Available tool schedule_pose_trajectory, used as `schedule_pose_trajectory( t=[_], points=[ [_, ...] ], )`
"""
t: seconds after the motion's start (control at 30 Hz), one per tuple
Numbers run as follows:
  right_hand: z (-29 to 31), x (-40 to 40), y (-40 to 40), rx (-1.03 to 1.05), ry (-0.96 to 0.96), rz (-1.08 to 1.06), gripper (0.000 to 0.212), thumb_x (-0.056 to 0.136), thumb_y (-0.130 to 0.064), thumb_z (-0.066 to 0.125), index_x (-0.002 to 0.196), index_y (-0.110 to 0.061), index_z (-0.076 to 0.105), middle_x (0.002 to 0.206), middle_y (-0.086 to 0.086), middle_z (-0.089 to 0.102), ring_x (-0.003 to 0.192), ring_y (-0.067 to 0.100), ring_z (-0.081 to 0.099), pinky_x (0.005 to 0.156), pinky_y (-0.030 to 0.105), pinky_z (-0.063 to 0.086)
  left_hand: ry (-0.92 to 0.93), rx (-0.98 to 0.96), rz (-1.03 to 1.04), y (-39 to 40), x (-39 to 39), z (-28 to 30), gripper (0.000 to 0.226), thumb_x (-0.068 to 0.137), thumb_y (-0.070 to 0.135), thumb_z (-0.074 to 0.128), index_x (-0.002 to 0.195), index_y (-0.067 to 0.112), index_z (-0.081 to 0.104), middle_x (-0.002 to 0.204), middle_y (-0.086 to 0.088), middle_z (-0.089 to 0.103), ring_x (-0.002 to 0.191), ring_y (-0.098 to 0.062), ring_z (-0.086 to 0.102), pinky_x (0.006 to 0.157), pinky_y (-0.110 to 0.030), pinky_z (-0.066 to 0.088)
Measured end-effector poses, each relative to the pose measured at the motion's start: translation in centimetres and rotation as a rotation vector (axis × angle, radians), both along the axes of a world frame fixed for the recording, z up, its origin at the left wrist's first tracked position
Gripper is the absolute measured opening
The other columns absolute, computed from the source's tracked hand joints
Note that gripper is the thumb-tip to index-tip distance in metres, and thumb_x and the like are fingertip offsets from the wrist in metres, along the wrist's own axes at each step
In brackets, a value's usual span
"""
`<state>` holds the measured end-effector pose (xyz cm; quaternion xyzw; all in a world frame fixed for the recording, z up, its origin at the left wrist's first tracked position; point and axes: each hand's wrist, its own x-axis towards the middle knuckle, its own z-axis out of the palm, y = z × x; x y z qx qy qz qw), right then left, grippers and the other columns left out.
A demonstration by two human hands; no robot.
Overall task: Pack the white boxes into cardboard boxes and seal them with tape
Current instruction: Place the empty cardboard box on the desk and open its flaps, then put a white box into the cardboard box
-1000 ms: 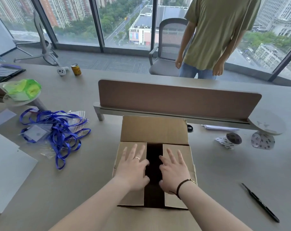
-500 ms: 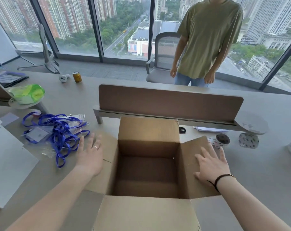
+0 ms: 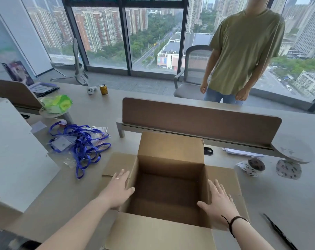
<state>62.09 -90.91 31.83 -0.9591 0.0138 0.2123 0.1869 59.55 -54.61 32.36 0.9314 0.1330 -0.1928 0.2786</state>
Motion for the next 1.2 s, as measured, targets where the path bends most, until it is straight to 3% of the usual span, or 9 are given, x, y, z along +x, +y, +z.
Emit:
schedule_pose_trajectory(
  t=[0.23,0.33,0.43,0.57,0.67,0.8,0.9,1.1,1.2],
  points=[
    [5.6,1.2,8.4,0.319,-0.050,0.191,0.084,0.095,-0.048,0.063,0.161,-0.029,0.015,0.169,-0.009,0.014,0.154,0.012,0.019,0.122,0.030,0.022,-0.208,-0.008,0.087,-0.7,-2.0,6.4,0.060,0.097,0.044,0.057,0.153,0.031,0.039,0.157,0.010,0.040,0.146,-0.011,0.034,0.117,-0.030,0.029],
    [7.7,0.8,13.0,0.401,-0.038,0.288,0.084,0.092,-0.050,0.065,0.160,-0.031,0.020,0.162,-0.007,0.033,0.148,0.013,0.034,0.119,0.030,0.031,-0.266,-0.002,0.156,0.6,-3.5,8.8,0.051,0.095,0.046,0.060,0.143,0.031,0.053,0.143,0.013,0.056,0.130,-0.008,0.052,0.110,-0.025,0.038],
    [9.8,0.0,18.2,0.465,-0.015,0.343,0.081,0.089,-0.050,0.070,0.156,-0.033,0.028,0.152,-0.003,0.048,0.134,0.015,0.051,0.110,0.030,0.042,-0.322,-0.063,0.257,3.0,-5.1,11.1,0.042,0.091,0.046,0.065,0.130,0.029,0.064,0.123,0.011,0.069,0.109,-0.003,0.064,0.104,-0.033,0.049],
    [12.8,-1.5,25.2,0.548,-0.013,0.385,0.070,0.085,-0.049,0.075,0.146,-0.034,0.043,0.133,-0.003,0.062,0.112,0.011,0.064,0.093,0.029,0.053,-0.424,-0.081,0.342,7.2,-7.1,14.2,0.030,0.094,0.038,0.065,0.119,0.023,0.071,0.108,0.009,0.074,0.095,-0.003,0.066,0.094,-0.023,0.051],
    [15.2,-2.0,30.9,0.601,-0.002,0.402,0.051,0.087,-0.046,0.074,0.133,-0.035,0.054,0.119,-0.006,0.067,0.100,0.006,0.067,0.075,0.022,0.054,-0.519,-0.071,0.371,11.7,-8.4,16.7,0.024,0.094,0.035,0.065,0.112,0.022,0.075,0.102,0.007,0.075,0.091,-0.007,0.068,0.088,-0.025,0.053],
    [17.6,-2.3,39.7,0.708,0.027,0.360,0.044,0.086,-0.042,0.076,0.125,-0.028,0.062,0.111,-0.003,0.073,0.092,0.012,0.069,0.077,0.034,0.057,-0.629,-0.047,0.420,20.1,-9.4,20.0,0.020,0.093,0.034,0.066,0.106,0.023,0.077,0.094,0.011,0.074,0.089,-0.002,0.067,0.079,-0.016,0.049],
    [19.4,-2.8,47.3,0.775,0.083,0.315,0.046,0.088,-0.037,0.076,0.128,-0.020,0.062,0.105,0.000,0.071,0.090,0.017,0.070,0.083,0.041,0.060,-0.714,-0.003,0.471,28.0,-9.2,22.8,0.018,0.093,0.032,0.066,0.103,0.022,0.078,0.086,0.010,0.073,0.087,-0.009,0.069,0.080,-0.020,0.049],
    [22.3,-3.5,60.9,0.807,0.209,0.197,0.061,0.090,-0.042,0.072,0.140,-0.014,0.053,0.101,0.005,0.065,0.107,0.023,0.067,0.080,0.043,0.062,-0.718,0.155,0.528,43.9,-7.8,25.9,0.022,0.094,0.030,0.064,0.108,0.017,0.076,0.105,0.000,0.075,0.101,-0.017,0.066,0.086,-0.022,0.044],
    [23.3,-3.0,65.5,0.816,0.282,0.104,0.046,0.093,-0.042,0.070,0.118,-0.006,0.057,0.117,0.012,0.057,0.121,0.031,0.060,0.089,0.052,0.058,-0.626,0.197,0.519,51.0,-6.5,25.7,0.036,0.092,0.035,0.066,0.122,0.016,0.070,0.123,-0.004,0.070,0.115,-0.024,0.064,0.100,-0.034,0.048]
  ],
)
